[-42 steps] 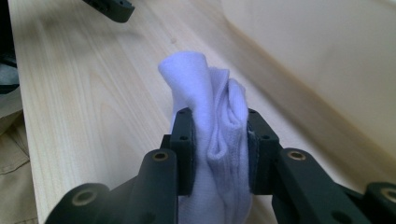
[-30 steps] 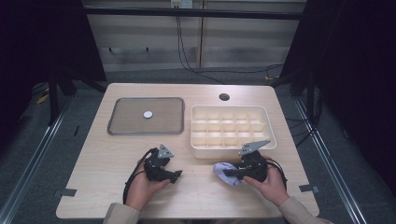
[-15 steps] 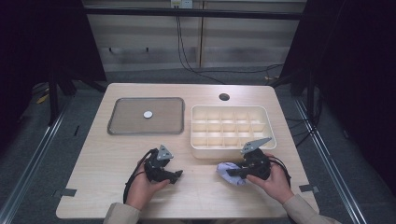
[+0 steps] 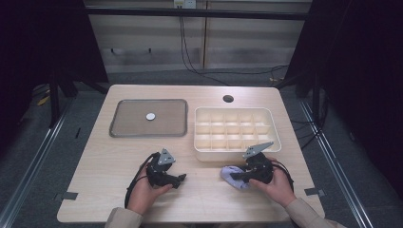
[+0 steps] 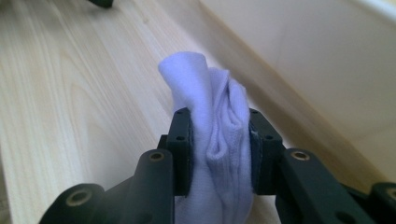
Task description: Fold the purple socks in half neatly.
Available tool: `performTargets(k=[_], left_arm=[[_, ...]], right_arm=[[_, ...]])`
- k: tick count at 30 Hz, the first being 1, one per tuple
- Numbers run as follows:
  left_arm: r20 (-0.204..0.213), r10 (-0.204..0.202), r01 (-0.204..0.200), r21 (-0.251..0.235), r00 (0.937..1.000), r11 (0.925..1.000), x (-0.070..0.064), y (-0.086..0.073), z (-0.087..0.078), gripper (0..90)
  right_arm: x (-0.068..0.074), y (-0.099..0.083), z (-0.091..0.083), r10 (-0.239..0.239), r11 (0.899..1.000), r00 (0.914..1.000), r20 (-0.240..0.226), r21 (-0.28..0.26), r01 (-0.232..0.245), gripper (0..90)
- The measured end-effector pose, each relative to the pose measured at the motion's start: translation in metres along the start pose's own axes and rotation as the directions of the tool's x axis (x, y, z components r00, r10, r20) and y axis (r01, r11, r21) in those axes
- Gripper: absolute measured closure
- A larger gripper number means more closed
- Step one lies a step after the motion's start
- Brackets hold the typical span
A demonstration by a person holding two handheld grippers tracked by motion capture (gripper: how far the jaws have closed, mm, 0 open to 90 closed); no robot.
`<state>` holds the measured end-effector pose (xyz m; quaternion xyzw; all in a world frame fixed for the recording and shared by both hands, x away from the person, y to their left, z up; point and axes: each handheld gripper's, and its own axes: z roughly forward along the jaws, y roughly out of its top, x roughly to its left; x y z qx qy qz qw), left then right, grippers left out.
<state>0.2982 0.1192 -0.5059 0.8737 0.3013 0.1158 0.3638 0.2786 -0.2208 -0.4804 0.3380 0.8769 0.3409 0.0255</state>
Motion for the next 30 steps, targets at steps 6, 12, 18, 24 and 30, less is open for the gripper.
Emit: performTargets(k=[6, 12, 18, 24, 30], left_arm=[[0.003, 0.002, -0.001, -0.005, 1.0, 1.0, 0.0, -0.001, 0.0, 17.9], [0.003, 0.002, -0.002, -0.003, 1.0, 1.0, 0.0, 0.0, 0.0, 17.6], [0.003, 0.001, -0.001, -0.001, 1.0, 1.0, -0.001, 0.0, 0.0, 17.3], [0.006, 0.004, -0.004, -0.001, 1.0, 1.0, -0.001, 0.0, 0.0, 17.3], [0.007, 0.003, -0.003, -0.003, 1.0, 1.0, -0.001, -0.001, 0.0, 16.9]], right_arm=[[0.001, 0.002, 0.0, -0.007, 1.0, 0.9999, -0.007, 0.024, 0.007, 58.7], [0.002, 0.005, -0.001, -0.012, 0.998, 0.9999, -0.01, 0.059, 0.013, 55.7], [0.002, 0.007, -0.004, -0.002, 0.993, 0.9999, -0.014, 0.117, 0.004, 62.5], [-0.002, 0.012, -0.011, 0.026, 0.988, 0.9994, -0.022, 0.15, -0.022, 69.2], [-0.004, 0.017, -0.021, 0.035, 0.989, 0.9991, -0.022, 0.144, -0.032, 69.4]])
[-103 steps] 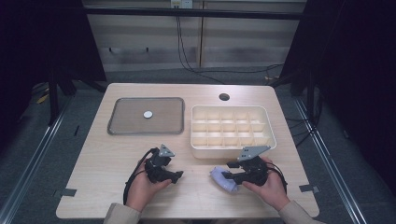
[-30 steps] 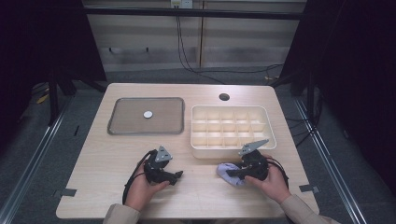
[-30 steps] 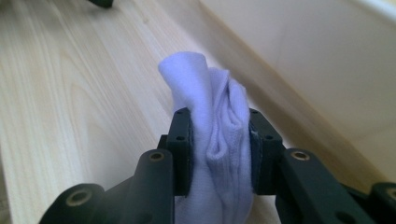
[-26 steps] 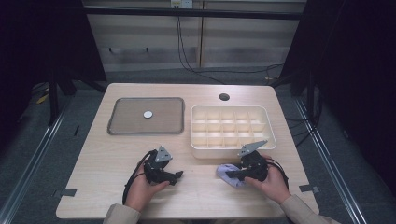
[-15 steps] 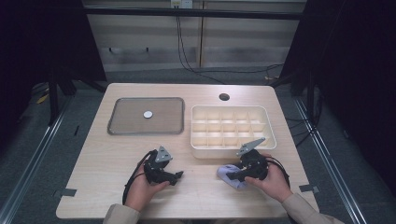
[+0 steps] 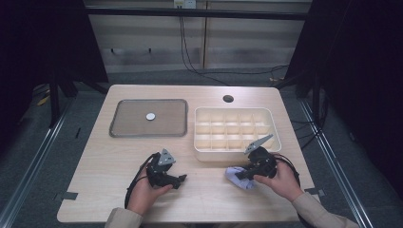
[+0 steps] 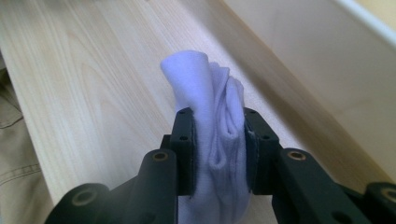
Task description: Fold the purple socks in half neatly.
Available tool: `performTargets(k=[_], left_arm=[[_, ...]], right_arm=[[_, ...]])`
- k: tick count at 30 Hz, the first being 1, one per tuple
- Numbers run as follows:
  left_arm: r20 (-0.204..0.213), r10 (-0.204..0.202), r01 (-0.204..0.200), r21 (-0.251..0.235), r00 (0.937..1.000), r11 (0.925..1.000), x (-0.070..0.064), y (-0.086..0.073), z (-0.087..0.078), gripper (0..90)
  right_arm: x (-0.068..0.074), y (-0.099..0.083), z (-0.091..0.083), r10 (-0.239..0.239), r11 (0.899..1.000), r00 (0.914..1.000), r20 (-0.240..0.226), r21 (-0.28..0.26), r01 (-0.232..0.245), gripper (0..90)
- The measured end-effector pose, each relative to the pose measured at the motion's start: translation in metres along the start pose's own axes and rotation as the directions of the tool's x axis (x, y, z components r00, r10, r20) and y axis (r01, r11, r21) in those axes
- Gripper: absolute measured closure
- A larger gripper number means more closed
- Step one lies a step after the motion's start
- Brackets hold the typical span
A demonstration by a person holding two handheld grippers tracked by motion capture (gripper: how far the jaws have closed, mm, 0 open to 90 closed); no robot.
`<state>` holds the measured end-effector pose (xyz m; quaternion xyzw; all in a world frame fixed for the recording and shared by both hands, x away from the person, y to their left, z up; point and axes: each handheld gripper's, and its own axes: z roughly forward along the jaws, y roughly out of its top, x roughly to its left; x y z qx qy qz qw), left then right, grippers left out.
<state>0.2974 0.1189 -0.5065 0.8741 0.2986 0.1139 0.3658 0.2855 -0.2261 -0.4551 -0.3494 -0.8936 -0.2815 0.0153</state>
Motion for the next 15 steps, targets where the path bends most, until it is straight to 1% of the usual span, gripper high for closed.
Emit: performTargets(k=[3, 7, 9, 13, 15], left_arm=[[0.001, 0.004, -0.004, -0.007, 1.0, 1.0, 0.0, -0.001, 0.0, 16.6], [0.003, 0.003, -0.003, -0.015, 1.0, 0.9999, 0.0, -0.002, 0.001, 16.1], [0.003, 0.003, -0.003, -0.018, 1.0, 0.9998, 0.0, -0.002, 0.001, 15.9], [-0.001, 0.003, -0.003, -0.023, 1.0, 0.9997, 0.0, -0.003, 0.001, 15.7], [-0.001, 0.002, -0.002, -0.023, 1.0, 0.9997, 0.0, -0.003, 0.001, 15.7]], right_arm=[[0.0, 0.002, -0.005, 0.0, 1.0, 1.0, 0.004, -0.002, 0.0, 69.4], [-0.001, 0.006, -0.012, 0.001, 1.0, 1.0, 0.0, -0.018, -0.001, 69.4], [-0.001, 0.009, -0.016, -0.002, 1.0, 1.0, 0.002, -0.029, 0.002, 69.4], [-0.002, 0.014, -0.025, 0.011, 0.998, 0.9999, -0.006, -0.059, -0.011, 69.4], [-0.003, 0.017, -0.029, 0.001, 0.998, 1.0, -0.001, -0.066, -0.001, 69.4]])
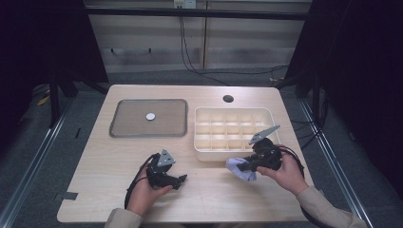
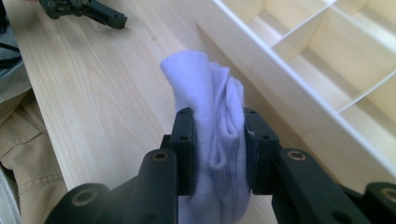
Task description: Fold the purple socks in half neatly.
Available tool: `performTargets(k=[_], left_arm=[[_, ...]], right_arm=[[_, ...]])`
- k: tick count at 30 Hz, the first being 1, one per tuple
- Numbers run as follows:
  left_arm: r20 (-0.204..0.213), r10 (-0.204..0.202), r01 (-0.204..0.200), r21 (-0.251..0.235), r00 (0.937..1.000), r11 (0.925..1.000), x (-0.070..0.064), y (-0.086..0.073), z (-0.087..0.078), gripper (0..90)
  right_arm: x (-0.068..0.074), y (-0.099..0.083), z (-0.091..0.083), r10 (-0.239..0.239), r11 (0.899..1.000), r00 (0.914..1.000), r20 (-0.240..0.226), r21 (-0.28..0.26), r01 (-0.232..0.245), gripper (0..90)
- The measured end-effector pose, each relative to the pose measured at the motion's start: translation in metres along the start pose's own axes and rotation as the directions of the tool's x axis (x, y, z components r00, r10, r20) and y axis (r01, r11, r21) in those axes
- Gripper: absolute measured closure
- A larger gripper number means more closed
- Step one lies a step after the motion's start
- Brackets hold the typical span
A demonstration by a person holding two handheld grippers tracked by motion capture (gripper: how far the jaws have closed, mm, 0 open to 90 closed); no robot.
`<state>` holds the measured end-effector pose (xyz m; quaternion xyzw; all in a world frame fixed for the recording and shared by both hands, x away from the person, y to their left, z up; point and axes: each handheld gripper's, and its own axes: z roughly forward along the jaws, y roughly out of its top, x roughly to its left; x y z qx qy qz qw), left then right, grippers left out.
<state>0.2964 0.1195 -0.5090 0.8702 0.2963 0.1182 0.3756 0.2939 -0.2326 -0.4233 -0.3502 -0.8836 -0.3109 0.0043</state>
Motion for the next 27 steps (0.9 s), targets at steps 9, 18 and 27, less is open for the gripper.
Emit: performTargets(k=[9, 18, 27], left_arm=[[0.0, -0.001, 0.001, 0.001, 1.0, 1.0, 0.0, 0.0, 0.0, 15.6], [0.003, -0.007, 0.007, -0.001, 1.0, 1.0, 0.0, 0.0, 0.001, 15.1], [0.0, -0.002, 0.002, 0.0, 1.0, 1.0, 0.0, 0.001, 0.0, 15.1]], right_arm=[[-0.008, 0.012, -0.019, 0.006, 0.998, 0.9999, 0.012, -0.055, -0.005, 69.4], [-0.028, 0.016, -0.042, 0.071, 0.993, 0.9951, 0.068, -0.104, -0.064, 69.4], [-0.048, 0.014, -0.055, 0.117, 0.987, 0.984, 0.134, -0.122, -0.101, 69.3]])
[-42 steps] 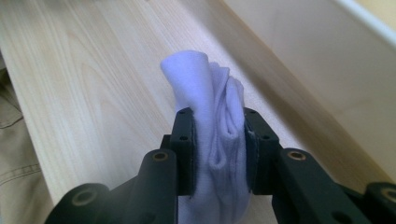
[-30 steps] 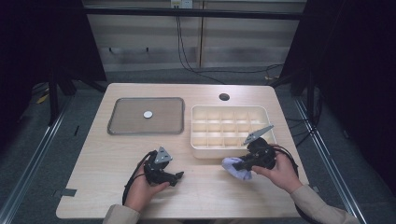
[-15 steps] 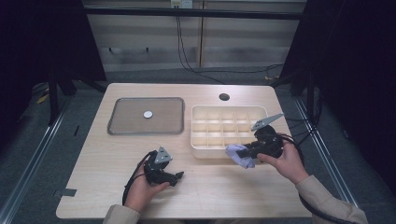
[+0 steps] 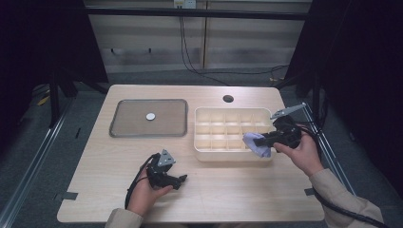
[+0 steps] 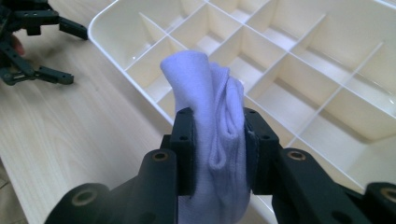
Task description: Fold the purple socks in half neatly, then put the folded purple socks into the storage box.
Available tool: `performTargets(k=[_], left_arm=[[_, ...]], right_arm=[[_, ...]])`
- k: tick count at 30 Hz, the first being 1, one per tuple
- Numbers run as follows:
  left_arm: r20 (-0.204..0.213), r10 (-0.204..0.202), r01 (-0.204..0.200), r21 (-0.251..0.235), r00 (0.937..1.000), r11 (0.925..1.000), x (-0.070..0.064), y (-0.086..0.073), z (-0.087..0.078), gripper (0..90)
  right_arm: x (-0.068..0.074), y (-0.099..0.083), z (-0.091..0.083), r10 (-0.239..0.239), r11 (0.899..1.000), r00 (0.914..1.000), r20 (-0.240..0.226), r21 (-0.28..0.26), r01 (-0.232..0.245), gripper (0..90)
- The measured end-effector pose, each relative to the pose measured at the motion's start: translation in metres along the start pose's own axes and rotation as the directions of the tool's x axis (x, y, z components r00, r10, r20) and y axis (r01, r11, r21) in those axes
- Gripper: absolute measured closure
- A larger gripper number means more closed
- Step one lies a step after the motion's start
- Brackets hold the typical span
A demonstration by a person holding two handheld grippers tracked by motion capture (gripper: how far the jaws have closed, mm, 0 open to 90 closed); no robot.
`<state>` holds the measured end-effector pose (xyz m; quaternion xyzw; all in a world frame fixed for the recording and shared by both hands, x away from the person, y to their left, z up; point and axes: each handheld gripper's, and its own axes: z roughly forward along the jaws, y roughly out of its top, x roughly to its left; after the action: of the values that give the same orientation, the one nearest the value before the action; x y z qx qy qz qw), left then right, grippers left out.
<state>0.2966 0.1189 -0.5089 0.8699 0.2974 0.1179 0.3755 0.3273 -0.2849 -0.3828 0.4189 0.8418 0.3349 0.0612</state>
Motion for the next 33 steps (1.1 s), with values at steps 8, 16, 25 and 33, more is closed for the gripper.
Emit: performTargets(k=[8, 16, 25, 33], left_arm=[[-0.001, -0.002, 0.002, -0.001, 1.0, 1.0, 0.0, 0.0, 0.0, 15.1], [-0.004, -0.001, 0.001, 0.001, 1.0, 1.0, 0.0, 0.0, 0.0, 15.1], [-0.004, -0.001, 0.001, 0.001, 1.0, 1.0, 0.0, 0.0, 0.0, 15.1], [-0.004, -0.001, 0.001, 0.001, 1.0, 1.0, 0.0, 0.0, 0.0, 15.1]], right_arm=[[-0.022, -0.003, -0.003, 0.057, 0.998, 0.9963, 0.064, -0.028, -0.055, 69.3], [-0.036, -0.008, 0.0, 0.096, 0.995, 0.9896, 0.107, -0.026, -0.093, 69.3], [-0.041, -0.012, 0.008, 0.108, 0.994, 0.982, 0.155, -0.014, -0.107, 69.2], [-0.044, -0.016, 0.015, 0.12, 0.993, 0.976, 0.182, -0.009, -0.121, 69.3]])
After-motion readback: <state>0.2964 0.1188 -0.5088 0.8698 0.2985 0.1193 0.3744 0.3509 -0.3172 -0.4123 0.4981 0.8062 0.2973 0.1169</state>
